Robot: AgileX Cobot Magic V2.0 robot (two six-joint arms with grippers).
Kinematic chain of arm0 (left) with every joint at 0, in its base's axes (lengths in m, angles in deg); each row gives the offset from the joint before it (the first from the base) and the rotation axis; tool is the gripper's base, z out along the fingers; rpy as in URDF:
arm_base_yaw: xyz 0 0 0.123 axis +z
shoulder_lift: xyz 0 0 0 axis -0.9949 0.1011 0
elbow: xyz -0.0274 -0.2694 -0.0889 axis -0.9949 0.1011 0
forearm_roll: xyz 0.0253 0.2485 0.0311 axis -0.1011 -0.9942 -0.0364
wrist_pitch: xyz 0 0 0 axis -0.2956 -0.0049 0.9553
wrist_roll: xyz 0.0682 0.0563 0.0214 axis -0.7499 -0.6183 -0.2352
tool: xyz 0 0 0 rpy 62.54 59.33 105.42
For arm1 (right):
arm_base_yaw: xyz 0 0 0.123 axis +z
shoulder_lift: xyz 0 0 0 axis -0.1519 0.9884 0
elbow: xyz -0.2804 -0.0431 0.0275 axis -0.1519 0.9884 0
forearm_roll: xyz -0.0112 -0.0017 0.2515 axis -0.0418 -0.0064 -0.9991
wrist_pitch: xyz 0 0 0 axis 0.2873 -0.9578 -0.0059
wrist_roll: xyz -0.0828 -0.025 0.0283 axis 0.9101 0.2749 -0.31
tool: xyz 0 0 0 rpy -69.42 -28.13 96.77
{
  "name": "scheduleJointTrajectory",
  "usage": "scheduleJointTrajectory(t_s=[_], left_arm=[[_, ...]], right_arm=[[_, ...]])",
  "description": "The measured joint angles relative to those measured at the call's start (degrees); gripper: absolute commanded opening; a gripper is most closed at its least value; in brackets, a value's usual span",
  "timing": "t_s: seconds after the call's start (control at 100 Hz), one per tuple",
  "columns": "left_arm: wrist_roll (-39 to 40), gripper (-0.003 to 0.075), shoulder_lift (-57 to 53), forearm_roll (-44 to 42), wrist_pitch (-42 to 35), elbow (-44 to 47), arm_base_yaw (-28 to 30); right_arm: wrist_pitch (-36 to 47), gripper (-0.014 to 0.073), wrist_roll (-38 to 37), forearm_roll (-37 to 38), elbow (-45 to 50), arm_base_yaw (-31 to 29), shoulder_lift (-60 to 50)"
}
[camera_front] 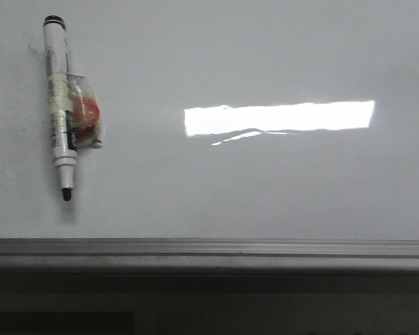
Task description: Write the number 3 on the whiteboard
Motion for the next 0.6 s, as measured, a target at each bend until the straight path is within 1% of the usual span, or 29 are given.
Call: scheduleJointTrajectory(t_s=[0.19, 0.33, 0.47, 0.6], left_arm=[[-0.6, 0.0410, 0.0, 3.0, -0.4, -0.2, -14.5], [-0.7, 0.0410, 0.5, 4.3, -0.5, -0.2, -23.6], [-0.7, 0.0410, 4.1, 8.2, -2.8, -0.2, -29.2], [-0.7, 0.0410, 9.1, 11.0, -6.3, -0.2, -31.4]], right_arm=[[0.0, -0.0064, 0.0, 0.0, 0.0, 0.0, 0.0], [0.6, -0.0064, 0.0, 0.0, 0.0, 0.0, 0.0], [0.9, -0.0064, 0.0, 0.0, 0.0, 0.0, 0.0], [0.9, -0.0064, 0.0, 0.0, 0.0, 0.0, 0.0]])
